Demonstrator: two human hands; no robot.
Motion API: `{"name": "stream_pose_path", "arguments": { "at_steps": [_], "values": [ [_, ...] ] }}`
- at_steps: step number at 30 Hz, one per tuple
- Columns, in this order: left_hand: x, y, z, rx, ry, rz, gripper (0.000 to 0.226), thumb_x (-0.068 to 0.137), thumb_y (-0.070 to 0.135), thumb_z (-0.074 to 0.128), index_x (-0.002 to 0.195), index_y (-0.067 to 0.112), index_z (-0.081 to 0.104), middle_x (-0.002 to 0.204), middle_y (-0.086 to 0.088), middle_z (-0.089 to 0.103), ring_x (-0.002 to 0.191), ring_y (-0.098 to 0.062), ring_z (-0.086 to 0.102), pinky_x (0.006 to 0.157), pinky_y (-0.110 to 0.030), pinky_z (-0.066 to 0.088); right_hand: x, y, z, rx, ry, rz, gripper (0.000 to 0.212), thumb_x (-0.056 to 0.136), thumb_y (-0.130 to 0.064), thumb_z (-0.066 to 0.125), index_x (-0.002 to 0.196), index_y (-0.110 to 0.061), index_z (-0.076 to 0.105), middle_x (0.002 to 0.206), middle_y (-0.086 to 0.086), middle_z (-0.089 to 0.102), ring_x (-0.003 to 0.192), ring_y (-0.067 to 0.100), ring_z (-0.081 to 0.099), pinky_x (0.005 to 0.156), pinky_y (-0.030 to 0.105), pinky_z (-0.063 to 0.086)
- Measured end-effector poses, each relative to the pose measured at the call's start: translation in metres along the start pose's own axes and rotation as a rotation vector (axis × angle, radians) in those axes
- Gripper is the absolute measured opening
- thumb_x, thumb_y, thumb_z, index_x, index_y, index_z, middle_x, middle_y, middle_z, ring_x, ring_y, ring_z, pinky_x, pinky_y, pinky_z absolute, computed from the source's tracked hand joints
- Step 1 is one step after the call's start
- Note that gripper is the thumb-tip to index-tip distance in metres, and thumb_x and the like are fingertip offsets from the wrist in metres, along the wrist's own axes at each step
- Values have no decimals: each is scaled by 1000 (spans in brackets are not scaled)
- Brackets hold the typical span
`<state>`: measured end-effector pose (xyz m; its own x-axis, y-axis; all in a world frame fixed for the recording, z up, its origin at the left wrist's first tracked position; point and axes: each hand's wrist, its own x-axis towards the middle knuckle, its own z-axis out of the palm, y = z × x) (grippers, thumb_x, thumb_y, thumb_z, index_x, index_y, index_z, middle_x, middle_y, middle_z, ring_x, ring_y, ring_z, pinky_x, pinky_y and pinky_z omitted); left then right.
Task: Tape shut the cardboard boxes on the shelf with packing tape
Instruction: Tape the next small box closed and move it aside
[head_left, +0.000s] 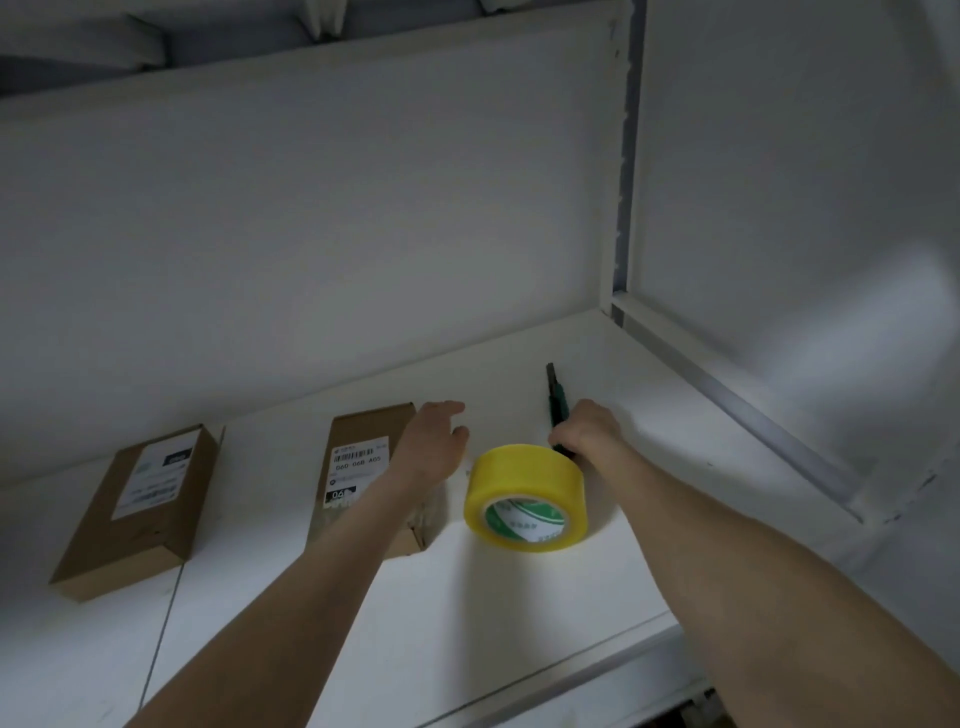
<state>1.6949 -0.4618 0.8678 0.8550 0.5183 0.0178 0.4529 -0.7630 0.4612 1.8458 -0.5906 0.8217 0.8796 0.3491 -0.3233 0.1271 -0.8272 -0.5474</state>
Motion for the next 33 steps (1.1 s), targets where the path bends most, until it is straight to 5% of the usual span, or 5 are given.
{"name": "stream_pose_path", "arguments": {
  "at_steps": [7,11,14,22,33],
  "values": [
    [5,33,-27,-496,98,-91,34,102,33,40,74,16,52,94,-13,54,93,-23,55,88,-36,44,-36,-31,-44,97,196,-304,26,86,-16,62,110,-15,51,102,8,66,75,23,63,54,27,46],
    [3,58,-39,-891,-42,-143,57,94,46,52,134,6,46,130,-9,54,111,-20,56,92,-32,49,-77,-62,-52,76,238,-491,24,87,-19,62,108,-16,50,96,7,66,77,26,65,63,35,54],
    [-1,62,-42,-973,11,-172,41,97,30,53,125,1,50,124,-15,61,106,-27,62,89,-38,53,-104,-78,-42,54,174,-583,26,86,-27,68,97,-15,48,85,3,61,80,25,64,55,31,47],
    [-58,-13,-33,-377,87,-95,18,93,15,48,104,3,57,88,-13,62,71,-27,57,61,-28,38,-116,-73,-33,-455,17,-491,64,87,-70,46,129,-23,56,131,2,58,116,24,56,90,35,46],
    [-82,-59,8,-17,12,-143,34,84,7,58,117,5,52,103,-15,63,94,-32,62,78,-43,55,-110,-96,3,-777,-306,-281,50,76,-63,66,88,-15,57,96,4,62,88,23,63,82,35,54]
  ]
}}
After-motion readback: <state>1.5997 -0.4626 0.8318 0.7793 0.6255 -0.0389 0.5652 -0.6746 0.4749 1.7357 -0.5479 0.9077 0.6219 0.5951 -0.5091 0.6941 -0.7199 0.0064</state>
